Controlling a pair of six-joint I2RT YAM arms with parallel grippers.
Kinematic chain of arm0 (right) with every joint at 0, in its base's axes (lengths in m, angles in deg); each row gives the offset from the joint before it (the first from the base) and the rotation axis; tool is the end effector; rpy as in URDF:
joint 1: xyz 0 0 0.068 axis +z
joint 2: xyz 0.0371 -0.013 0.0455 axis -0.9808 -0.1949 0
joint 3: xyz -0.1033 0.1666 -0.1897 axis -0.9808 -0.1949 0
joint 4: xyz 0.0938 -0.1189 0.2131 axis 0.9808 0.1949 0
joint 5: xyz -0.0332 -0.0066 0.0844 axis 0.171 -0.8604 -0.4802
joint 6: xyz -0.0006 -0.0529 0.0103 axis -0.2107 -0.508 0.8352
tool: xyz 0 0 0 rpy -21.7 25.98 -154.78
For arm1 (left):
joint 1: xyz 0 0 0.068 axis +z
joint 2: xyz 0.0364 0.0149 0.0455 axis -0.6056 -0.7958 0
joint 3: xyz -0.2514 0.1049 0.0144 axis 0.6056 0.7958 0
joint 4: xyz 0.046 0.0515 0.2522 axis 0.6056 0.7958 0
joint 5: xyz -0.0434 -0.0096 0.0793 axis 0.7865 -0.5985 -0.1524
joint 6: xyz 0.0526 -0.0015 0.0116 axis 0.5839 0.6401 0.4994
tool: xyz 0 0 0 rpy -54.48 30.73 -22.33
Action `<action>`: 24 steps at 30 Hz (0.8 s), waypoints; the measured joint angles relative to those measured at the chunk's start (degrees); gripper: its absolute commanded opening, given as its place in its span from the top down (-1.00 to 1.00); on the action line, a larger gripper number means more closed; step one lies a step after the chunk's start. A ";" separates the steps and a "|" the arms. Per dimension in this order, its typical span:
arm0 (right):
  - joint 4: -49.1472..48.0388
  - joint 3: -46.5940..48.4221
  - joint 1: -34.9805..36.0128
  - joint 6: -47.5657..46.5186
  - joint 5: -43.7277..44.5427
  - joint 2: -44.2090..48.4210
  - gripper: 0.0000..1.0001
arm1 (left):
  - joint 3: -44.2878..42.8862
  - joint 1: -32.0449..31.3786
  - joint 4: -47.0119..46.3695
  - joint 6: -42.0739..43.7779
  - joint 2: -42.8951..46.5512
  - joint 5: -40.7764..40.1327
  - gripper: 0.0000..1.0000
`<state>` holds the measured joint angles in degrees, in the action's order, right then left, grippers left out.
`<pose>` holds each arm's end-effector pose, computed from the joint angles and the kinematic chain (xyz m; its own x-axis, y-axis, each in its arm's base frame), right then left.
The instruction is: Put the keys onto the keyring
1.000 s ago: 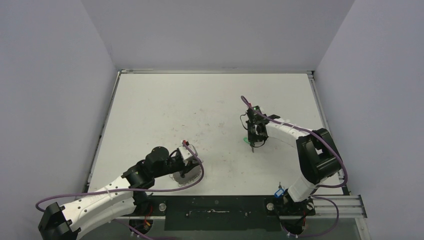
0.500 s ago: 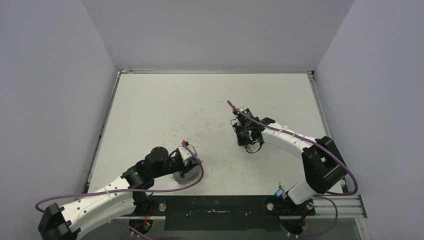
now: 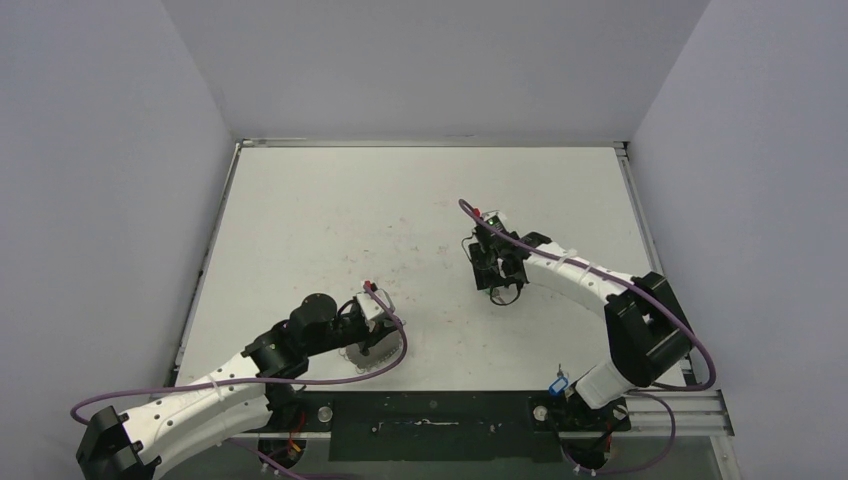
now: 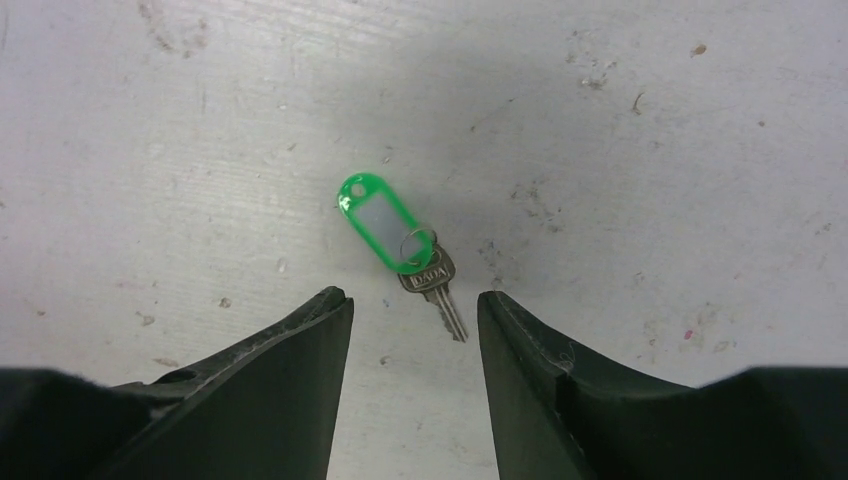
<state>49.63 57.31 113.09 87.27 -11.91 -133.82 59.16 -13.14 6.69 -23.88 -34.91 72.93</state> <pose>0.2461 0.1636 0.1968 -0.8855 -0.1750 -0.4304 -0.2237 0.9725 0.0649 0.0992 -0.1328 0.2165 -0.1798 0.2743 -0.9447 0.8953 0.4435 -0.0417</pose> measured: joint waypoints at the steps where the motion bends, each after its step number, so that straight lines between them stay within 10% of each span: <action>1: 0.07 0.37 0.00 0.24 0.76 -0.70 0.07 | 0.00 0.00 0.00 0.00 0.00 0.00 1.00; 11: 0.13 2.47 0.15 1.64 2.93 -8.00 0.14 | 0.11 0.00 0.15 0.00 0.35 -0.11 1.00; 24: -0.20 2.75 0.42 2.10 4.33 -10.05 1.00 | 0.48 0.00 0.26 -0.02 1.42 -0.85 1.00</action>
<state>49.43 60.06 113.50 89.37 -7.58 -143.87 59.64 -13.14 6.95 -23.90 -33.49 72.08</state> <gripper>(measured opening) 0.028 0.009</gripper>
